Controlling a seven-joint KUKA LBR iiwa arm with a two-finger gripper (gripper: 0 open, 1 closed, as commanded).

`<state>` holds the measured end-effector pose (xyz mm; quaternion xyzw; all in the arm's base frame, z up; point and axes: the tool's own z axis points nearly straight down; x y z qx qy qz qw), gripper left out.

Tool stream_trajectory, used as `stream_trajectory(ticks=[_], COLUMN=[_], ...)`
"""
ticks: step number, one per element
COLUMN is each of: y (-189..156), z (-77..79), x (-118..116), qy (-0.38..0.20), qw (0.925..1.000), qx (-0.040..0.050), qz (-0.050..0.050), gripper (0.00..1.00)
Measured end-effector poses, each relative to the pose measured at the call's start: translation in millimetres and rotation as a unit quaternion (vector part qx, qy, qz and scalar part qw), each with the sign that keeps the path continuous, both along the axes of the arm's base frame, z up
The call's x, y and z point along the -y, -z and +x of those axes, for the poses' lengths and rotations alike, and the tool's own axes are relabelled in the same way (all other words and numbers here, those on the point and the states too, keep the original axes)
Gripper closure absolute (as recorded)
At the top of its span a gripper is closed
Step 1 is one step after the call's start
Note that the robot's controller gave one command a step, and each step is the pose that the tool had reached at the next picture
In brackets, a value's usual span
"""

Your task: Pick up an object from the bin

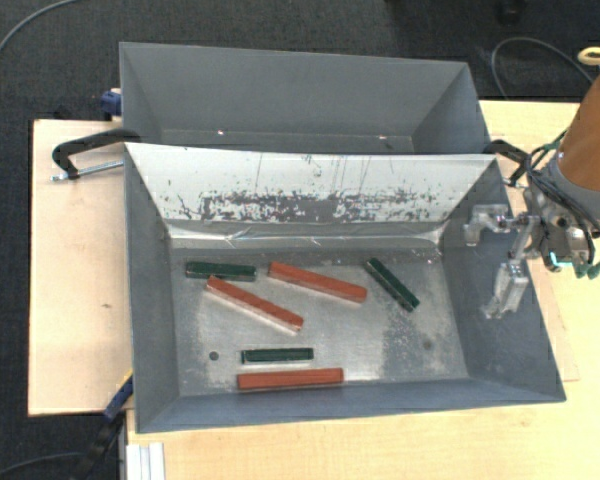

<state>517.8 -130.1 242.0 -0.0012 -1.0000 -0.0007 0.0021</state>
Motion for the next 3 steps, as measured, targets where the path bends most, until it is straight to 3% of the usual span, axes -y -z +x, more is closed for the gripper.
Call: stream_trajectory(ticks=[1,2,3], y=[174,141,141], z=[50.4,39.5,46.7], x=[-42,-67,-55], qy=[0.310,0.377,0.440], qw=[0.9508,0.9262,0.8982], qx=[-0.0005,0.0021,0.0036], qz=[0.000,0.000,-0.001], gripper=[0.00,0.00,0.00])
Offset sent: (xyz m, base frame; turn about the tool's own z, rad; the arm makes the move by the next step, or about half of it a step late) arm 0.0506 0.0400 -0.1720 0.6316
